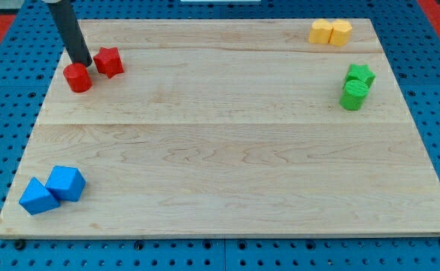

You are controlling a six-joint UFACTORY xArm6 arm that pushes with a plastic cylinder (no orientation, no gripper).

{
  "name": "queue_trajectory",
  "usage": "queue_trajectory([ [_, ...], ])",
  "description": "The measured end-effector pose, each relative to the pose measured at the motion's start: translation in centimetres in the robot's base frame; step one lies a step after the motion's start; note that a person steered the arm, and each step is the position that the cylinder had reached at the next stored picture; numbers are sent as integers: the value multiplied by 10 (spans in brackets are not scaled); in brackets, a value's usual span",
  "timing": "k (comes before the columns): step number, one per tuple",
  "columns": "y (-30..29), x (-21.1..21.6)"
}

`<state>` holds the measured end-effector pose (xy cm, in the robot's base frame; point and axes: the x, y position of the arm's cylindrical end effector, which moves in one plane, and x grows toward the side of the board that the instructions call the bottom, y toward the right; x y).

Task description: Push the green star to the center of the board

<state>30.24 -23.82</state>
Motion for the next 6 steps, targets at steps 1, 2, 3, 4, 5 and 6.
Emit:
queue_trajectory([
  [1,4,-59],
  [2,60,-77],
  [3,149,-32],
  [4,223,33],
  [5,290,54],
  [6,339,12],
])
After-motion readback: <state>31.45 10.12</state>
